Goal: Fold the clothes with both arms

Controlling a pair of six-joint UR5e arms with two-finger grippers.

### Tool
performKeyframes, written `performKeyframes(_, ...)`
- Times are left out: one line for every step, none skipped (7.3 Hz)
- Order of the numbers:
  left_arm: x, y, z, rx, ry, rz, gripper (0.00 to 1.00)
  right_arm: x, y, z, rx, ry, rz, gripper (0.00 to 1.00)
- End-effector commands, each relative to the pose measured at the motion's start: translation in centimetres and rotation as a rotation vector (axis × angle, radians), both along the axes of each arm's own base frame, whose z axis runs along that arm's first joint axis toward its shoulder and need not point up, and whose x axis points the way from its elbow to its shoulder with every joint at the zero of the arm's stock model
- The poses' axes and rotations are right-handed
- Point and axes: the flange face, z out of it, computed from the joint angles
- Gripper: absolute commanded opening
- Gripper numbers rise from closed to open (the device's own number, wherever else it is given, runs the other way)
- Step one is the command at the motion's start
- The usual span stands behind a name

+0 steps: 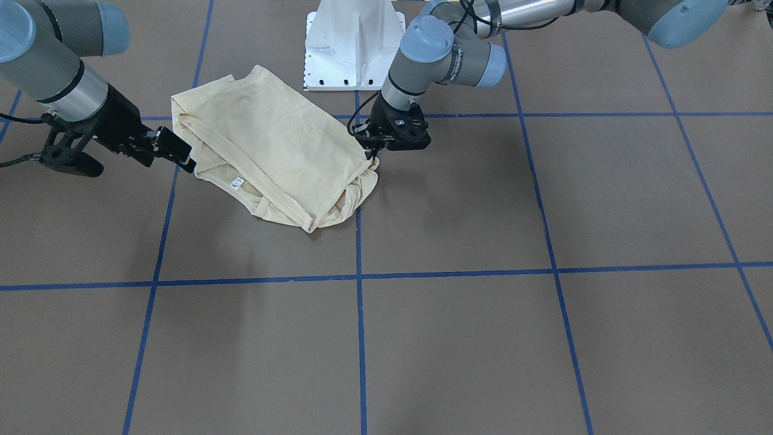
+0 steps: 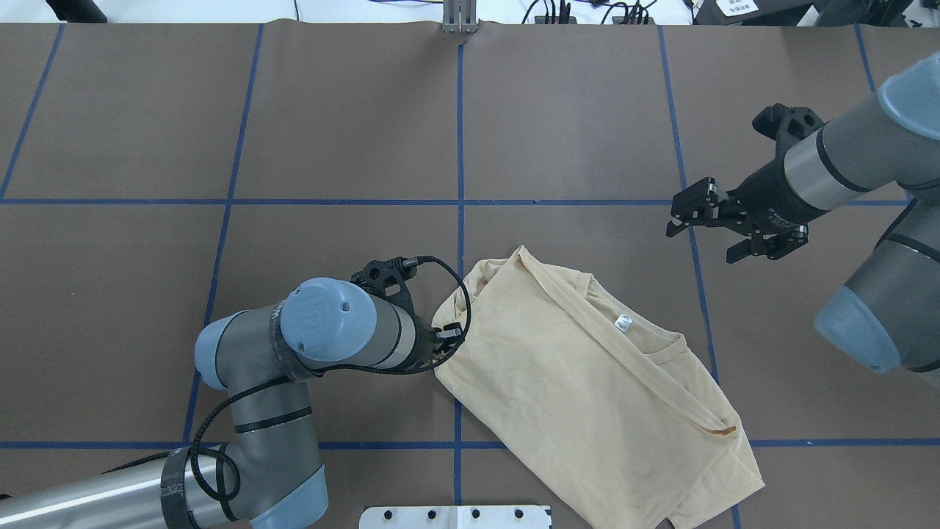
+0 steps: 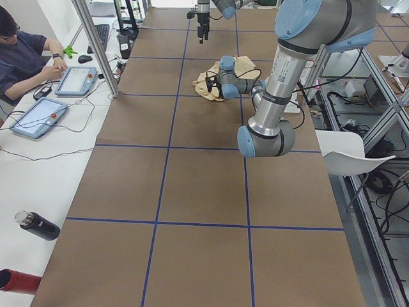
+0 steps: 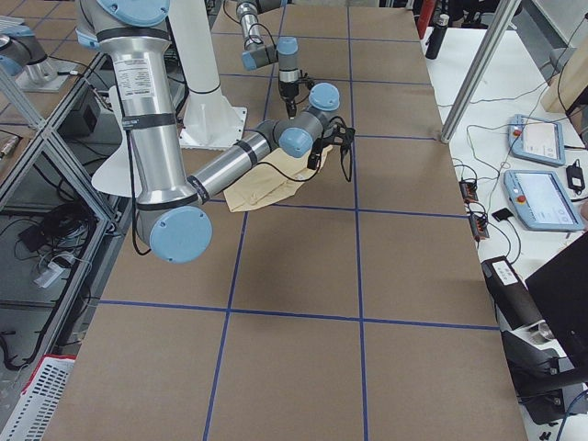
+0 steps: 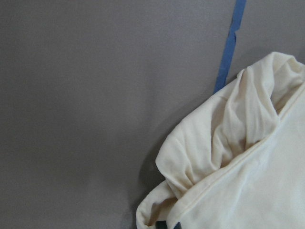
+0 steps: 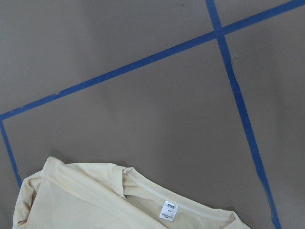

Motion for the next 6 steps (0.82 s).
performKeyframes(-2.0,-2.6,-0.7,0.002,-0.006,-0.046,0.00,0.4,-0.2,-0.1,0.002,-0.002,0.008,1.00)
performKeyframes(-3.1,-4.6,-1.1,0.005,-0.003,-0.080,0.00,0.6,-0.3,-0.2,0.002,-0.004,0.012,1.00)
performKeyframes(-3.5,-5.8,-1.6,0.033,-0.004,-0.088,0.00,0.7,-0.4,-0.2,0.004,-0.004,0.014,1.00)
performKeyframes(-3.8,-7.5,-1.3,0.042,-0.018,-0.106,0.00,0.8,-0.4,-0.2,0.005,-0.003,0.017,1.00)
performKeyframes(-3.3,-10.1,-1.2,0.053,-0.046,-0.127,0.00,0.9,-0.5,-0.1,0.004,-0.001,0.020,1.00)
performKeyframes(-3.0,-12.5,-0.3,0.059,-0.078,-0.141,0.00,0.9,-0.5,-0.1,0.003,0.000,0.021,1.00)
